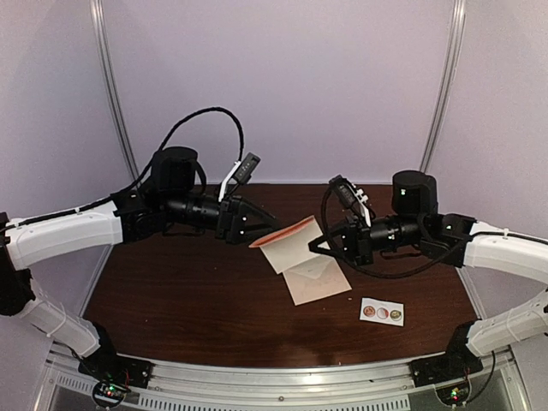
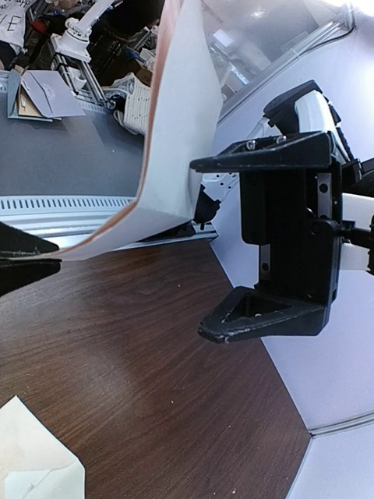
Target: Place the letter into the envelope and seal it
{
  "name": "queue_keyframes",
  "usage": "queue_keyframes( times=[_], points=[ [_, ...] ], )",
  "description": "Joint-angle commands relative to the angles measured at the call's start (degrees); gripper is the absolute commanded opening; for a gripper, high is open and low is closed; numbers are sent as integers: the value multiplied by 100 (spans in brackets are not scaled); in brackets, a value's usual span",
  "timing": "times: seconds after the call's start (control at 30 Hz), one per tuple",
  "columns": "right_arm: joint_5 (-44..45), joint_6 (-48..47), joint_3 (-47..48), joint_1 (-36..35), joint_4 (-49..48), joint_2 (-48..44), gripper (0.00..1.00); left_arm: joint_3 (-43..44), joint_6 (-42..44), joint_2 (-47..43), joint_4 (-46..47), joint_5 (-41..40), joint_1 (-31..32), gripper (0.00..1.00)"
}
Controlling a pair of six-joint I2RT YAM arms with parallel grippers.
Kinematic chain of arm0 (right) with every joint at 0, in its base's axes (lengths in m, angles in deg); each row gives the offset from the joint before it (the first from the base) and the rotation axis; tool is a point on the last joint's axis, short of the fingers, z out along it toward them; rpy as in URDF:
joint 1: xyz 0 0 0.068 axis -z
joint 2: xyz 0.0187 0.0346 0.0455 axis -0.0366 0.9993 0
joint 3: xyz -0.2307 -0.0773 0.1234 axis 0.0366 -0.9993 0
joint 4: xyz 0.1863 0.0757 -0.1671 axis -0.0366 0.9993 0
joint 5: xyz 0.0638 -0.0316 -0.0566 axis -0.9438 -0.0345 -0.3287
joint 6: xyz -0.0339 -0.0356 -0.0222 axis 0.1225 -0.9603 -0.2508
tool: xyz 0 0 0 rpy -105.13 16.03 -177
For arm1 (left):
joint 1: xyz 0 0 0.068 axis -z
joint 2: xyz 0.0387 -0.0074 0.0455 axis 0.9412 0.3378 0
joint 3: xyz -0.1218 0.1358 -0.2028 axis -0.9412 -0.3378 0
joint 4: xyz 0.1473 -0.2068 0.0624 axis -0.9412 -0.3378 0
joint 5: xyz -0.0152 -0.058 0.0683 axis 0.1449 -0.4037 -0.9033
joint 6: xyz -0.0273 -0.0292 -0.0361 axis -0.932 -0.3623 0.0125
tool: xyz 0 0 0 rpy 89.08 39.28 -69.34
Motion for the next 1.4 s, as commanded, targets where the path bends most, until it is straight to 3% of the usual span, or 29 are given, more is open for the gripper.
queue_keyframes(
  times=[0.0, 0.33, 0.5, 1.2, 1.27, 1.37],
  points=[
    [118, 73, 145, 25, -65, 111, 0, 51, 259, 65, 67, 385, 33, 81],
    [79, 134, 161, 25, -107, 275, 0, 50, 307, 229, 126, 482, 150, 81],
    [26, 142, 171, 30, -149, 274, 0, 77, 406, 343, 49, 470, 211, 74],
    [161, 147, 135, 38, -134, 266, 0, -14, 545, 421, 110, 596, 231, 4],
    [250, 149, 108, 91, -101, 173, 6, -68, 524, 379, 209, 545, 231, 0],
    [353, 302, -39, 244, -274, -49, 24, -184, 458, 256, 439, 409, 229, 0]
  ],
)
